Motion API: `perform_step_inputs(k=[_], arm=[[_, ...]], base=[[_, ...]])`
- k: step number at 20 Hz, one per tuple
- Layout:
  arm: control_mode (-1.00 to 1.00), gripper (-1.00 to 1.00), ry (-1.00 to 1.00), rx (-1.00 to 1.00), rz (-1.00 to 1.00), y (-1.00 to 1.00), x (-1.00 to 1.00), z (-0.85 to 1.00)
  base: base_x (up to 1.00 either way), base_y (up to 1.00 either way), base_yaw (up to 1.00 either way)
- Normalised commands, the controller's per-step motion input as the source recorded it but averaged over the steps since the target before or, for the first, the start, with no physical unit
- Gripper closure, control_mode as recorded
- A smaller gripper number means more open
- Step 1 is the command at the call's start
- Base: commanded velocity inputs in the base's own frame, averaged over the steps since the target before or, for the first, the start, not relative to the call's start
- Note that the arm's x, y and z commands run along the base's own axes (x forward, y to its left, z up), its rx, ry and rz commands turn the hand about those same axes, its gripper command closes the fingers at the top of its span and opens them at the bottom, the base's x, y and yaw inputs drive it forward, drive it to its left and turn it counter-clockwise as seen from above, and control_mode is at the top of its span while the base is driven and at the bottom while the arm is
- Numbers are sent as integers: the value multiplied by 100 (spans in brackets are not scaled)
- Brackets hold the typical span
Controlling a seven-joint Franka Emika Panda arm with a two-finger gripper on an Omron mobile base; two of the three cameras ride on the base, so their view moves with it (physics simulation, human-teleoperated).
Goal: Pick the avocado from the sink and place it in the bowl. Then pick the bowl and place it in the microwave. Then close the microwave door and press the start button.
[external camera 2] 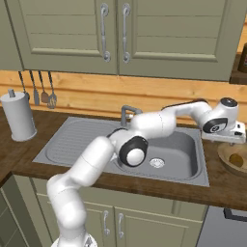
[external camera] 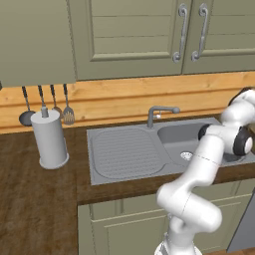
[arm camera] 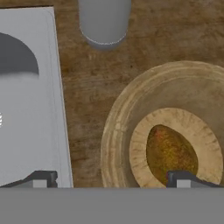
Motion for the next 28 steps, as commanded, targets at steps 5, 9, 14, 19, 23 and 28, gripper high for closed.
perform_step_inputs(k=[5, 9, 14, 19, 23, 28], arm=[[-100, -100, 7, 0, 1, 0, 32, -17], [-100, -100, 6, 0, 2, -6, 27, -19], [-100, -100, 7, 0, 1, -24, 27, -14], [-100, -100, 5, 2, 2, -46, 19, -7], [-100, -100, 2, 0, 1, -25, 10, -10], [-100, 100, 6, 0, 2, -9, 8, -25]], base=[[0, 0, 0], [0, 0, 0], [0, 0, 0], [0, 0, 0], [0, 0, 0], [0, 0, 0]])
